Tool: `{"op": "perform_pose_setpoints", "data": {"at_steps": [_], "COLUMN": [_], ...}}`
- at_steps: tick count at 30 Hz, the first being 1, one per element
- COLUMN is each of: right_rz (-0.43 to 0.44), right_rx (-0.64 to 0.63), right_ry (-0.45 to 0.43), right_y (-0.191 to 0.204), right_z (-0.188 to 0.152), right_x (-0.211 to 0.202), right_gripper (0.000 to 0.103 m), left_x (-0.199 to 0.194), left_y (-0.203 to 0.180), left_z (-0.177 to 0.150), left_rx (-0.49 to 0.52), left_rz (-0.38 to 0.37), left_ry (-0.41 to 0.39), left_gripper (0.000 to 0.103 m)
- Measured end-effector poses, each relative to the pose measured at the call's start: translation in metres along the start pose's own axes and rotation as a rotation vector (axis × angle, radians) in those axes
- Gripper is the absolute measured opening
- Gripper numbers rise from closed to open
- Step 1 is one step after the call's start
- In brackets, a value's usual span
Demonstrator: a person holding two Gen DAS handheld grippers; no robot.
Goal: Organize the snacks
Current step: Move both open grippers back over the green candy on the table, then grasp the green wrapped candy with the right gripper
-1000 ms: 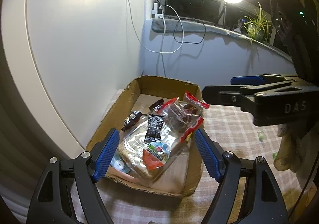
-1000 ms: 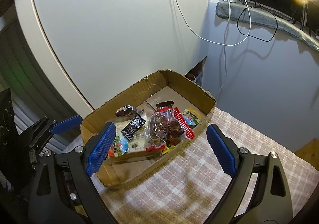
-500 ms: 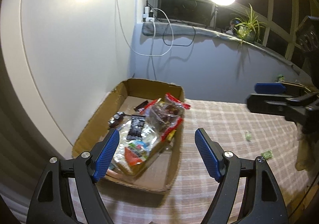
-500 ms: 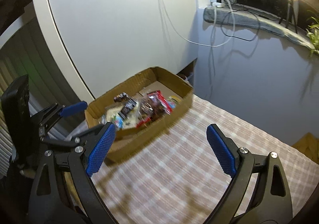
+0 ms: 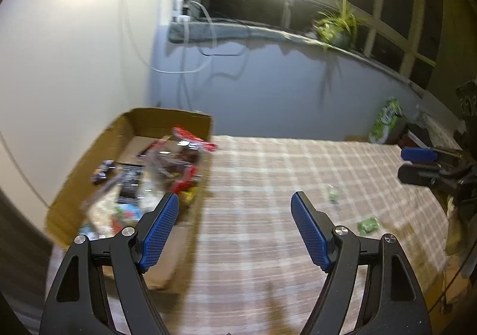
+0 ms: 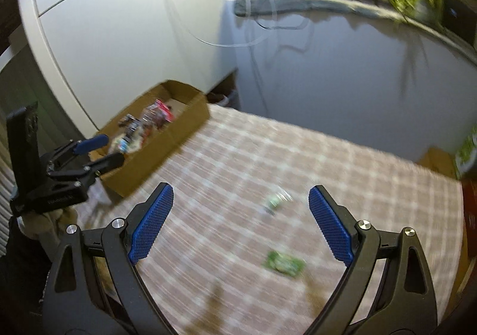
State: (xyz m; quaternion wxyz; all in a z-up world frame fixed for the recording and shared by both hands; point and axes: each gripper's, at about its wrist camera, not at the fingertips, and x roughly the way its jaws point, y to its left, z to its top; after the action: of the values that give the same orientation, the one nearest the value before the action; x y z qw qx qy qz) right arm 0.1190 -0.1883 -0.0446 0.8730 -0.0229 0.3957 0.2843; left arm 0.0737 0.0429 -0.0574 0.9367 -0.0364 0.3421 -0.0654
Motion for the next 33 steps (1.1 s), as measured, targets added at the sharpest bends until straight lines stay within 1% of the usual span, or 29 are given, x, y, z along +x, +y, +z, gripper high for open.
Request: {"op": "perform_pose_setpoints", "data": {"at_steps": [3,6,7,8,9,10,13,15,17,18,19,24,30,33], "right_rz": [-0.018,-0.021,-0.02,-0.017,-0.014,-0.01,0.002,0.003,-0.002,0.001,0.006,0.013,0.05,0.048], "right_rx": [0.029,0.039,0.033,0.021,-0.005,-0.027,-0.117,-0.19,-0.234,-0.252,-0.266,-0.333,-0.388,-0.403], "right_ry": [0.032,0.069,0.084,0.098,0.121,0.134,0.185,0.209,0.221,0.229,0.238,0.274,0.292,0.299], "right_y": [-0.016,-0.028,-0.031,-0.033,-0.034,-0.034,-0.031,-0.028,-0.028,-0.028,-0.029,-0.03,-0.03,-0.031], "right_z": [-0.018,-0.034,-0.04,-0.045,-0.049,-0.053,-0.062,-0.067,-0.07,-0.07,-0.071,-0.071,-0.072,-0.073], "right_x": [0.004,0.011,0.014,0.016,0.021,0.022,0.032,0.036,0.038,0.04,0.041,0.052,0.064,0.071], "right_gripper": [0.094,0.094,0.091,0.088,0.081,0.075,0.065,0.063,0.059,0.055,0.054,0.053,0.052,0.05], "left_x": [0.012,0.024,0.028,0.032,0.038,0.042,0.057,0.066,0.076,0.081,0.085,0.103,0.124,0.133], "left_y": [-0.017,-0.035,-0.042,-0.047,-0.055,-0.059,-0.075,-0.083,-0.092,-0.096,-0.098,-0.113,-0.127,-0.133], "left_z": [0.0,0.001,0.001,0.001,0.002,0.002,0.002,0.003,0.003,0.003,0.003,0.001,-0.002,-0.002], "left_rx": [0.027,0.054,0.065,0.073,0.081,0.085,0.101,0.109,0.119,0.123,0.123,0.142,0.182,0.209], "left_rz": [-0.039,-0.079,-0.092,-0.106,-0.124,-0.137,-0.168,-0.179,-0.187,-0.191,-0.194,-0.208,-0.189,-0.174], "left_ry": [0.027,0.053,0.063,0.072,0.086,0.097,0.13,0.151,0.172,0.183,0.192,0.24,0.275,0.284], "left_gripper": [0.064,0.058,0.057,0.054,0.05,0.048,0.047,0.045,0.043,0.043,0.043,0.043,0.043,0.043]}}
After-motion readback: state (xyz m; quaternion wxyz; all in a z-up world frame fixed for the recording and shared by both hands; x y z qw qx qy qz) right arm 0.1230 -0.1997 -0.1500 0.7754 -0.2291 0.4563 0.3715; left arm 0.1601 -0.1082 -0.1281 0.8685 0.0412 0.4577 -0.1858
